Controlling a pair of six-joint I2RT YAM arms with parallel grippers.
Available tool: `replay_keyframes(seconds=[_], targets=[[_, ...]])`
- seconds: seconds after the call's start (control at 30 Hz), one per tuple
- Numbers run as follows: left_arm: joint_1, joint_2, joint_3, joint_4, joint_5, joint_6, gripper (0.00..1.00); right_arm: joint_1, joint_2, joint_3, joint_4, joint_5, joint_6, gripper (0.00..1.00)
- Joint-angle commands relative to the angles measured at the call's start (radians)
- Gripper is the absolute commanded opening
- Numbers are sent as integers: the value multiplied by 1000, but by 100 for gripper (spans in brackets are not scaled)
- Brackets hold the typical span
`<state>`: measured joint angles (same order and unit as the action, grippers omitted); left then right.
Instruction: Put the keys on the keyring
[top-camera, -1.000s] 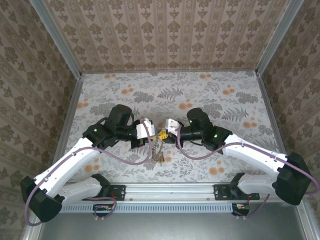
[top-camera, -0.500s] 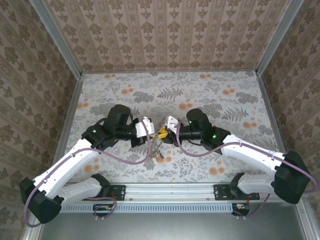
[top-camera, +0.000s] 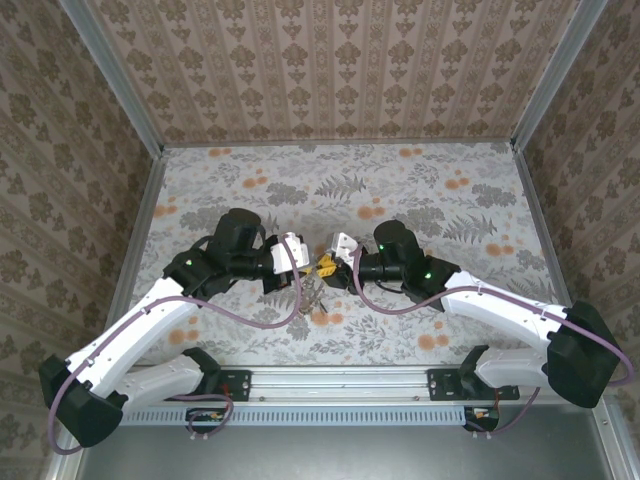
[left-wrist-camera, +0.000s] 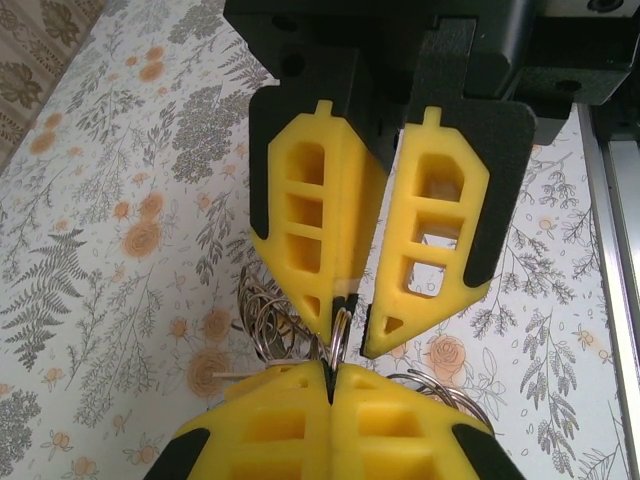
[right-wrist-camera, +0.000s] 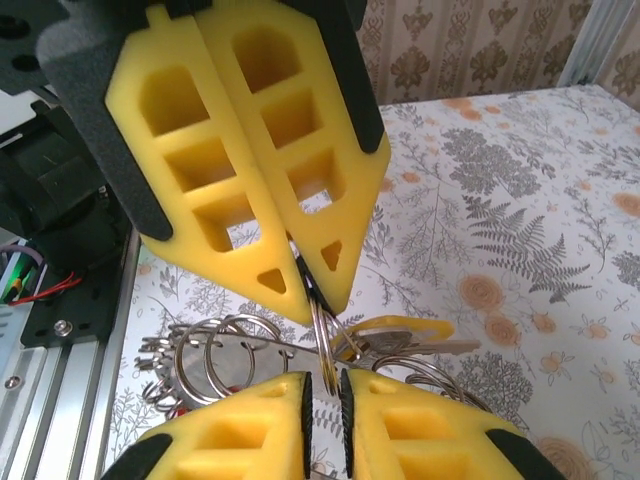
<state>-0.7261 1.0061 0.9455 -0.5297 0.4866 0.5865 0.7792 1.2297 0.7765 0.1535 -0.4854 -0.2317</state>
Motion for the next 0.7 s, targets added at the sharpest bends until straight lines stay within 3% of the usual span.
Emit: replay_keyframes(seconds=[0.0, 0.27, 0.5, 0.6, 0.67], targets=[[-1, 3, 13, 40, 45, -17, 0, 0, -19, -7, 41, -28, 5, 19], [-1, 0, 16, 42, 27, -17, 0, 1, 1, 7, 43, -48, 8, 2], [3, -12, -5, 22, 62, -25, 2, -5, -20, -9, 95, -75, 18, 0], [10, -38, -24, 11, 102, -19, 11, -12, -43, -31, 119, -89, 7, 0], [14, -58, -30, -13, 119, 6, 25, -19, -64, -54, 142, -98, 1, 0]])
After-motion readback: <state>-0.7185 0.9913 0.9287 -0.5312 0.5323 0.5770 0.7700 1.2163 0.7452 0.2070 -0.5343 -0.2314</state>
